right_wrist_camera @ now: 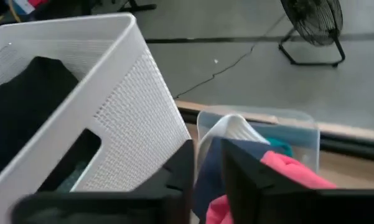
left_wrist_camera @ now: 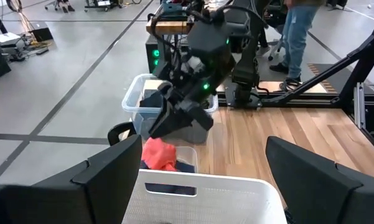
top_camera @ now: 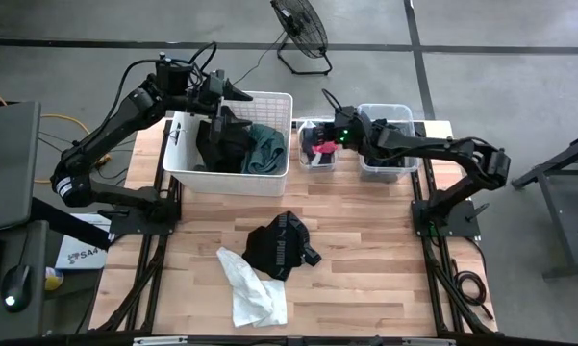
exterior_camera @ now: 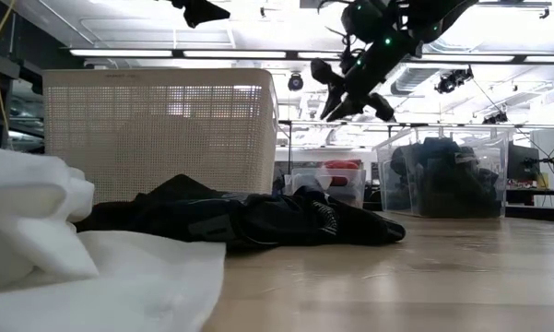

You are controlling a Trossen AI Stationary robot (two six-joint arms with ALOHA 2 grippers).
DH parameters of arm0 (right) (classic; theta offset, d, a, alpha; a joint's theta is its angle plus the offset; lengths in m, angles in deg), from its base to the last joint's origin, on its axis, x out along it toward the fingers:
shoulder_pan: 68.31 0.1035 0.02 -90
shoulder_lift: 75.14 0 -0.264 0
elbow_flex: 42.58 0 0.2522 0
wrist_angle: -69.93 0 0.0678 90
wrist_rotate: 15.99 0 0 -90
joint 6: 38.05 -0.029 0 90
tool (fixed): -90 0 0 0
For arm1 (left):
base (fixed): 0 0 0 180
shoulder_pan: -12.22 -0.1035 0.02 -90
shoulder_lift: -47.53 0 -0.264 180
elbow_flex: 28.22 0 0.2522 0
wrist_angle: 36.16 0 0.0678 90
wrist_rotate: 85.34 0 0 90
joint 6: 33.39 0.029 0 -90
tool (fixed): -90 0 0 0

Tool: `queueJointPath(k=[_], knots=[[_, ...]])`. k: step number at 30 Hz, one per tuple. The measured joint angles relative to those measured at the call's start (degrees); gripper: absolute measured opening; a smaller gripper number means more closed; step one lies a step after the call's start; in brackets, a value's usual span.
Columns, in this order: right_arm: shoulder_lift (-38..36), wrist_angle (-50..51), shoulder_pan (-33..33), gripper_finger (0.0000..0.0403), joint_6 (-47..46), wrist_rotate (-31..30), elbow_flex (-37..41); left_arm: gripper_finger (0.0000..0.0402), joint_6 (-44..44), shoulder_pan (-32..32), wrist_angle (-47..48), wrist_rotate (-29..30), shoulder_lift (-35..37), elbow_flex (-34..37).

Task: Pick & Place Cloths
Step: Put the pink sock into the left transparent bin

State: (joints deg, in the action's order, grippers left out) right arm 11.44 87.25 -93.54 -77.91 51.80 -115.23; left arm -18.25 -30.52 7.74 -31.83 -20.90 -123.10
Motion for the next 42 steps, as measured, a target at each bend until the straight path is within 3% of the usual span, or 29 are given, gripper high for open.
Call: queueJointPath(k=[3,5,16,25,32,36,42], knots=[[-0.95,0.33,0.0,0.0018,2.36,0.96,0.0,0.0337,0.0,0.0,-0.04,0.02,0.0,0.0],[-0.98,1.25,-0.02,0.0008,1.3,1.35,0.0,0.0337,-0.01,0.0,-0.04,0.04,0.0,0.0],[1.9,9.52,0.09,0.0003,-12.57,-2.28,0.02,0.0337,-0.01,0.0,-0.06,0.18,-0.02,-0.02],[3.67,9.6,0.69,0.0004,-14.93,-1.6,-0.25,0.0337,-0.02,0.0,-0.06,0.17,-0.04,-0.02],[3.55,10.18,0.86,0.0004,-5.23,-1.3,-5.13,0.0337,-0.02,-0.01,-0.02,0.14,-0.07,-0.02],[3.55,11.72,0.73,0.0004,10.18,2.35,-10.83,0.0337,-0.02,0.0,0.19,0.1,-0.09,-0.02],[5.34,35.43,-2.61,0.0004,23.9,10.4,-26.73,0.0337,0.35,-0.01,0.43,-0.02,-0.09,-0.04]])
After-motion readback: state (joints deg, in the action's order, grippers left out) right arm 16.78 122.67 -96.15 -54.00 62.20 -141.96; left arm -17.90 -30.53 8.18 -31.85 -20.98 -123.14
